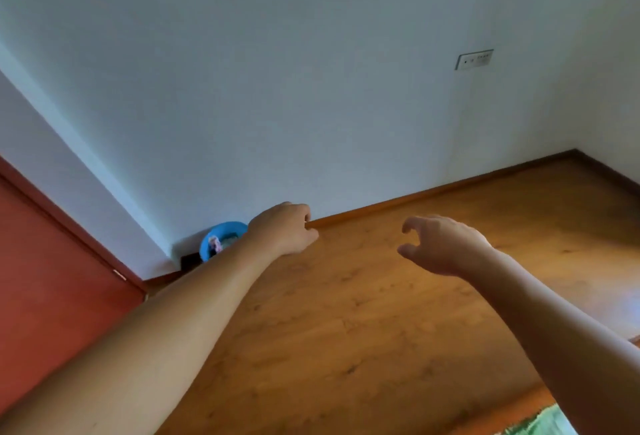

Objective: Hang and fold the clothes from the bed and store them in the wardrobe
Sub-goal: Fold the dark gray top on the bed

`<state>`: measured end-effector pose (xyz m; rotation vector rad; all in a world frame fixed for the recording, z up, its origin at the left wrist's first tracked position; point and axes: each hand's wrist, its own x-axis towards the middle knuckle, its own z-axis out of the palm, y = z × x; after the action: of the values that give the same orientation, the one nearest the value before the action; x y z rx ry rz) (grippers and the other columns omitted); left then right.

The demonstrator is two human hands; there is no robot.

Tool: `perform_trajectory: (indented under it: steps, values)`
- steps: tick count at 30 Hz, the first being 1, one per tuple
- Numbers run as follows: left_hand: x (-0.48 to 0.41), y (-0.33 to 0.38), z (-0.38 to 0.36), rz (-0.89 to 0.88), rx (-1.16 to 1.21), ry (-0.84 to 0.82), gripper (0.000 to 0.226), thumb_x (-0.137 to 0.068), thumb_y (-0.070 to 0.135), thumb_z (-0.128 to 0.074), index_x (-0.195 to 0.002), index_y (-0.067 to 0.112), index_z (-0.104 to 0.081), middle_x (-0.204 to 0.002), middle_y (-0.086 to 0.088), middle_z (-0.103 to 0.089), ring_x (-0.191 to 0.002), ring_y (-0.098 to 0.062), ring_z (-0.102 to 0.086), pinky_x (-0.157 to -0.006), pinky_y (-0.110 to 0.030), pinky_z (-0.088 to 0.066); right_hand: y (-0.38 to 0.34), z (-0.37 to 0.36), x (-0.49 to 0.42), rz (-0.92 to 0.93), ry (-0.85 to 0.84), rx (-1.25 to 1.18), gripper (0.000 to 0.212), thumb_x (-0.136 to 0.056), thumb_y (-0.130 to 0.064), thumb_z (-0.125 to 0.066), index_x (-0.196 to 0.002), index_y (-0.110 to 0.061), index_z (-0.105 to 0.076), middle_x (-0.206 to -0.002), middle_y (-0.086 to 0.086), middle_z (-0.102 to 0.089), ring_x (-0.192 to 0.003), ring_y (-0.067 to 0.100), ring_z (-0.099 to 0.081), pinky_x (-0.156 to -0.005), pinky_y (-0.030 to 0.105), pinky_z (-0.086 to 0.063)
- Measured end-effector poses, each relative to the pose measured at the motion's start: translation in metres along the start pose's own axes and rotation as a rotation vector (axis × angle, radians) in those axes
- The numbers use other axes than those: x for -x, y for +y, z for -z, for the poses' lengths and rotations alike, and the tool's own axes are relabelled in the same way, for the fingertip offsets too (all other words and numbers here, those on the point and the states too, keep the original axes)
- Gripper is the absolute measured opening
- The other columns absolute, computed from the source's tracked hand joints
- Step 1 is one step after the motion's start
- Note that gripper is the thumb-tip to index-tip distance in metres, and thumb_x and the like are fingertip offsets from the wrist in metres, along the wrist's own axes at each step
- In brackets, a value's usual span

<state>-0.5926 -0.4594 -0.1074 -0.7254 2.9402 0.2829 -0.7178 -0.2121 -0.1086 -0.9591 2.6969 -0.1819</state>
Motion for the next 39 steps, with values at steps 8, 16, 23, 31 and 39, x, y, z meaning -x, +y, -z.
perform_trajectory:
  steps: [8,16,23,31,39]
  values:
    - [-0.099,0.038,-0.018,-0.114,-0.006,-0.058,0.038,-0.092,0.045,-0.053,-0.127,0.030,-0.055,-0.124,0.003,-0.060,-0.093,-0.012,-0.051,-0.074,-0.029,-0.043,0.046,0.024,-0.056,-0.091,0.057,-0.030,0.050,-0.093,-0.055,-0.058,-0.137,-0.032,-0.052,-0.134,-0.002,-0.060,-0.111,0.019,-0.063,-0.086,0.038,-0.057]
    - [-0.286,0.092,-0.028,-0.375,-0.060,-0.107,0.044,-0.090,0.050,-0.051,-0.130,0.035,-0.053,-0.129,0.006,-0.059,-0.093,-0.011,-0.051,-0.071,-0.029,-0.045,0.110,0.032,-0.161,-0.373,0.126,-0.086,0.047,-0.093,-0.057,-0.057,-0.133,-0.033,-0.054,-0.125,-0.004,-0.062,-0.098,0.017,-0.065,-0.072,0.029,-0.054]
    - [-0.404,0.137,-0.017,-0.600,-0.121,-0.104,0.043,-0.092,0.052,-0.051,-0.131,0.034,-0.053,-0.128,0.006,-0.060,-0.102,-0.015,-0.061,-0.067,-0.025,-0.044,0.143,0.053,-0.240,-0.575,0.156,-0.114,0.047,-0.092,-0.061,-0.053,-0.132,-0.036,-0.053,-0.121,-0.005,-0.061,-0.094,0.018,-0.064,-0.074,0.033,-0.057]
    - [-0.453,0.277,-0.026,-0.885,-0.151,-0.205,0.044,-0.093,0.052,-0.052,-0.133,0.032,-0.052,-0.133,0.004,-0.059,-0.112,-0.018,-0.061,-0.084,-0.034,-0.057,0.234,0.061,-0.189,-0.871,0.260,-0.152,0.043,-0.089,-0.066,-0.053,-0.124,-0.041,-0.053,-0.102,-0.012,-0.050,-0.072,0.004,-0.053,-0.052,0.023,-0.046]
    - [-0.443,0.464,-0.058,-1.073,-0.161,-0.228,0.040,-0.094,0.048,-0.052,-0.131,0.032,-0.054,-0.131,0.004,-0.057,-0.099,-0.013,-0.060,-0.060,-0.021,-0.040,0.373,0.064,-0.137,-1.014,0.294,-0.211,0.047,-0.088,-0.068,-0.049,-0.127,-0.042,-0.051,-0.116,-0.007,-0.057,-0.091,0.015,-0.055,-0.064,0.031,-0.043]
